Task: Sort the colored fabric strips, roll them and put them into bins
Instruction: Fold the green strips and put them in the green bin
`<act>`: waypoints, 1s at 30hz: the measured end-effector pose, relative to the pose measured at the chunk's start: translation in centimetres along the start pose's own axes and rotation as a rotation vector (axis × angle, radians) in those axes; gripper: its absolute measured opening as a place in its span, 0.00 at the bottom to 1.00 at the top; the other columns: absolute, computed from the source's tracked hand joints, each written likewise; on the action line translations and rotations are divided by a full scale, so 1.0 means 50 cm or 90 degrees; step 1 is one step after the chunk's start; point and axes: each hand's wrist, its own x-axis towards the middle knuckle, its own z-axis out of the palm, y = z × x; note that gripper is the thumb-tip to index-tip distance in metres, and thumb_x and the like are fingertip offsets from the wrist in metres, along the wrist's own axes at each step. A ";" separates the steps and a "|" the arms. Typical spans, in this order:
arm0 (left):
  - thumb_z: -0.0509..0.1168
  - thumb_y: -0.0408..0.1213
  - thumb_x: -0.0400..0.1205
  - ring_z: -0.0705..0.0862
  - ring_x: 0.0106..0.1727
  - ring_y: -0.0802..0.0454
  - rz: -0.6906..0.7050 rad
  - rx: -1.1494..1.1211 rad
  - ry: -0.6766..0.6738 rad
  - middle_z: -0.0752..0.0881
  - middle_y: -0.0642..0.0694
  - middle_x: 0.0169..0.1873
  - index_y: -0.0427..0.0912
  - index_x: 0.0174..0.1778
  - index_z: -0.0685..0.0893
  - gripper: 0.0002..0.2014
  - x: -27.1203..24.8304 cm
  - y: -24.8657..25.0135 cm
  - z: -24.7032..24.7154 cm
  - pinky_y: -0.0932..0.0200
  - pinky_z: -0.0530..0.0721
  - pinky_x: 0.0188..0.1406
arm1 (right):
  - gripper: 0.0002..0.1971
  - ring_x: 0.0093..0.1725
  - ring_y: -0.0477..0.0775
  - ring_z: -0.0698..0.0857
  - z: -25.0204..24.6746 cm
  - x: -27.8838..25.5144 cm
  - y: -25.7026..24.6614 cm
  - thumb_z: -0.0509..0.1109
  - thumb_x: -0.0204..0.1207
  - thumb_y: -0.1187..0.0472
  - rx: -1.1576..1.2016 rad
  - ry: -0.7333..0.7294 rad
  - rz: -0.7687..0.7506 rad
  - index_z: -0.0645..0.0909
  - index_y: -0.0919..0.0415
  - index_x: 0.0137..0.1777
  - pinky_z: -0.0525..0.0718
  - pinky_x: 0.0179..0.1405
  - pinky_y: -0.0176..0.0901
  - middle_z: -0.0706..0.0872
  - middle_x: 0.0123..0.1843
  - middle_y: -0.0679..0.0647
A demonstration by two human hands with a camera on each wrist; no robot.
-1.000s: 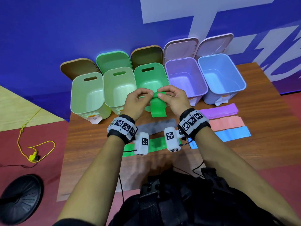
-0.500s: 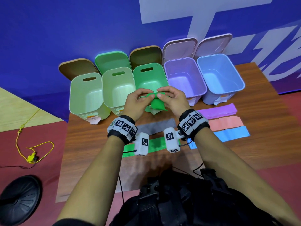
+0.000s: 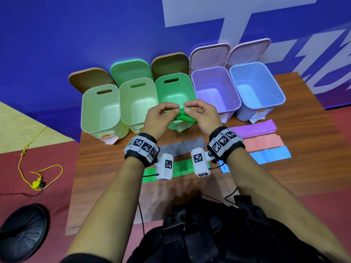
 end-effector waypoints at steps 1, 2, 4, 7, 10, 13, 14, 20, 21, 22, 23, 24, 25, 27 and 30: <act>0.71 0.29 0.81 0.88 0.41 0.56 -0.002 -0.002 0.003 0.90 0.45 0.42 0.34 0.52 0.89 0.06 -0.001 0.001 0.002 0.59 0.87 0.50 | 0.07 0.59 0.61 0.87 0.001 0.000 -0.001 0.76 0.77 0.64 -0.001 -0.002 -0.006 0.88 0.50 0.49 0.85 0.64 0.52 0.90 0.52 0.57; 0.71 0.30 0.82 0.88 0.41 0.57 -0.002 -0.004 0.005 0.90 0.46 0.42 0.34 0.52 0.89 0.06 -0.001 0.002 0.004 0.59 0.87 0.49 | 0.07 0.61 0.62 0.87 0.001 0.001 -0.003 0.76 0.75 0.62 0.002 -0.004 -0.011 0.88 0.48 0.49 0.85 0.66 0.53 0.91 0.53 0.57; 0.71 0.29 0.81 0.87 0.37 0.59 0.002 0.002 0.006 0.89 0.47 0.39 0.33 0.52 0.88 0.06 -0.002 0.003 0.005 0.62 0.85 0.46 | 0.08 0.63 0.61 0.86 0.002 0.002 -0.005 0.77 0.73 0.61 0.007 -0.003 -0.012 0.88 0.47 0.48 0.84 0.68 0.55 0.91 0.54 0.56; 0.71 0.25 0.80 0.88 0.34 0.59 0.004 0.006 0.000 0.90 0.46 0.36 0.31 0.54 0.87 0.08 -0.003 0.007 0.004 0.66 0.84 0.43 | 0.06 0.61 0.62 0.87 0.003 0.003 -0.008 0.77 0.74 0.60 0.015 0.003 0.005 0.89 0.48 0.48 0.84 0.67 0.59 0.90 0.50 0.55; 0.72 0.25 0.80 0.89 0.34 0.57 0.002 0.005 -0.007 0.90 0.44 0.37 0.32 0.54 0.87 0.08 -0.003 0.009 0.003 0.65 0.84 0.43 | 0.05 0.58 0.64 0.89 0.004 0.002 -0.010 0.76 0.73 0.58 0.009 0.003 0.018 0.89 0.46 0.47 0.86 0.65 0.61 0.90 0.50 0.58; 0.70 0.28 0.82 0.89 0.40 0.55 -0.005 -0.009 0.000 0.89 0.44 0.41 0.34 0.51 0.88 0.04 0.000 0.008 0.005 0.58 0.89 0.49 | 0.06 0.57 0.62 0.89 0.003 0.003 -0.015 0.76 0.74 0.61 0.002 0.004 0.007 0.89 0.48 0.47 0.87 0.63 0.58 0.90 0.53 0.62; 0.69 0.29 0.83 0.89 0.41 0.54 -0.010 -0.013 0.001 0.89 0.43 0.42 0.34 0.50 0.88 0.04 0.000 0.008 0.005 0.56 0.89 0.50 | 0.06 0.56 0.61 0.89 0.002 0.002 -0.018 0.76 0.76 0.63 0.008 -0.001 0.006 0.89 0.51 0.48 0.87 0.62 0.56 0.89 0.54 0.64; 0.71 0.28 0.80 0.89 0.41 0.54 0.003 0.014 -0.004 0.90 0.43 0.40 0.34 0.52 0.88 0.06 0.003 0.007 -0.001 0.57 0.89 0.51 | 0.05 0.58 0.63 0.89 0.004 0.001 -0.018 0.76 0.77 0.63 0.029 0.001 0.032 0.88 0.52 0.50 0.88 0.60 0.54 0.89 0.54 0.65; 0.72 0.28 0.80 0.89 0.41 0.53 0.006 0.019 -0.008 0.90 0.43 0.41 0.35 0.52 0.89 0.06 0.003 0.006 -0.002 0.54 0.89 0.53 | 0.05 0.57 0.63 0.89 0.004 0.001 -0.015 0.76 0.78 0.63 0.028 0.000 0.035 0.88 0.52 0.50 0.89 0.59 0.53 0.89 0.53 0.65; 0.73 0.28 0.79 0.89 0.41 0.52 0.004 0.019 -0.011 0.90 0.43 0.42 0.34 0.53 0.88 0.07 0.002 0.006 -0.002 0.53 0.89 0.55 | 0.06 0.56 0.62 0.90 0.005 0.001 -0.014 0.75 0.78 0.65 0.032 -0.002 0.036 0.88 0.53 0.50 0.90 0.57 0.50 0.88 0.53 0.66; 0.72 0.27 0.79 0.89 0.41 0.52 0.000 0.014 -0.011 0.90 0.43 0.43 0.34 0.53 0.88 0.08 0.002 0.005 -0.002 0.52 0.89 0.56 | 0.07 0.55 0.61 0.89 0.005 -0.001 -0.014 0.74 0.78 0.67 0.040 -0.005 0.036 0.88 0.54 0.50 0.90 0.55 0.46 0.86 0.55 0.68; 0.72 0.27 0.80 0.90 0.41 0.52 -0.006 0.003 -0.008 0.90 0.44 0.43 0.33 0.53 0.88 0.07 0.001 0.005 0.000 0.52 0.89 0.56 | 0.08 0.54 0.59 0.89 0.005 -0.003 -0.016 0.74 0.78 0.69 0.047 -0.007 0.034 0.87 0.56 0.50 0.89 0.53 0.43 0.85 0.56 0.69; 0.71 0.27 0.81 0.90 0.41 0.52 -0.011 -0.010 -0.003 0.89 0.44 0.43 0.33 0.52 0.88 0.06 0.001 0.005 0.001 0.52 0.89 0.56 | 0.08 0.54 0.58 0.89 0.005 -0.003 -0.018 0.74 0.78 0.70 0.048 -0.005 0.031 0.87 0.56 0.50 0.89 0.53 0.42 0.85 0.58 0.69; 0.69 0.27 0.82 0.90 0.42 0.53 -0.011 -0.029 0.005 0.89 0.44 0.42 0.33 0.50 0.87 0.04 -0.001 0.005 0.003 0.53 0.89 0.55 | 0.10 0.55 0.57 0.89 0.006 -0.004 -0.018 0.74 0.77 0.71 0.041 -0.001 0.029 0.87 0.55 0.50 0.89 0.56 0.44 0.87 0.58 0.66; 0.70 0.26 0.81 0.89 0.42 0.53 0.001 -0.018 0.009 0.90 0.45 0.40 0.32 0.50 0.88 0.04 -0.001 0.004 0.001 0.55 0.89 0.54 | 0.11 0.62 0.59 0.87 0.007 -0.004 -0.016 0.76 0.74 0.69 0.028 0.012 0.033 0.88 0.51 0.51 0.88 0.62 0.51 0.88 0.59 0.63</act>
